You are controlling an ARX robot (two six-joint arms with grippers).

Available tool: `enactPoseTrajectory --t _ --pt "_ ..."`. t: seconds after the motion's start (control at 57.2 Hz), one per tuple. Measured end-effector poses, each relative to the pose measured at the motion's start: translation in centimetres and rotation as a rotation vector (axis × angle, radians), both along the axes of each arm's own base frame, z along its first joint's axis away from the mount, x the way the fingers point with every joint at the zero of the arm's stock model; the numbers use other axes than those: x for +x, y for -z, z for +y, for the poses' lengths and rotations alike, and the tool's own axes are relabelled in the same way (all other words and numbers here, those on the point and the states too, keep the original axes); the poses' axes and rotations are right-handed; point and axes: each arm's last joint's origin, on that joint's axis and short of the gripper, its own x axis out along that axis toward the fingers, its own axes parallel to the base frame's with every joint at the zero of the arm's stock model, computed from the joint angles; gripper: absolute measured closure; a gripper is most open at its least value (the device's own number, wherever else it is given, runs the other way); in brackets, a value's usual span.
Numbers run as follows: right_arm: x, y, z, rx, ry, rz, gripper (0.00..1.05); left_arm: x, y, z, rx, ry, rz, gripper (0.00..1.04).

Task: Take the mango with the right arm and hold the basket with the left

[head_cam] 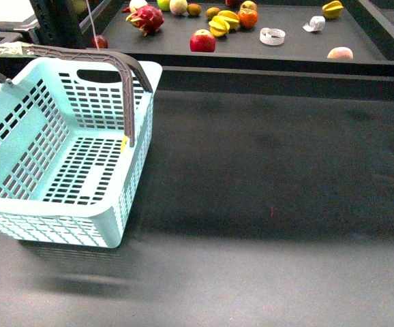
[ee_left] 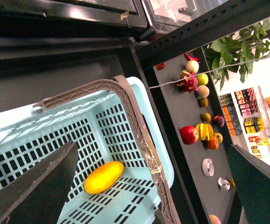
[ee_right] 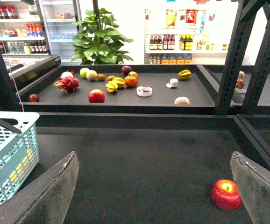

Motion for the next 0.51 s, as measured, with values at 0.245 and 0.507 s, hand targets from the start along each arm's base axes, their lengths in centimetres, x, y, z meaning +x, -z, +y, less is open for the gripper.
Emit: enactPoseTrajectory --t 0.245,0.507 --pt "0.0 0.0 0.0 0.0 0.0 0.0 0.08 -3.8 -0.4 -0.2 0.113 -0.006 -0.002 0.06" --pt "0.0 0.0 0.0 0.0 0.001 0.0 0.08 -4.9 0.6 -0.5 0.415 0.37 -0.138 0.25"
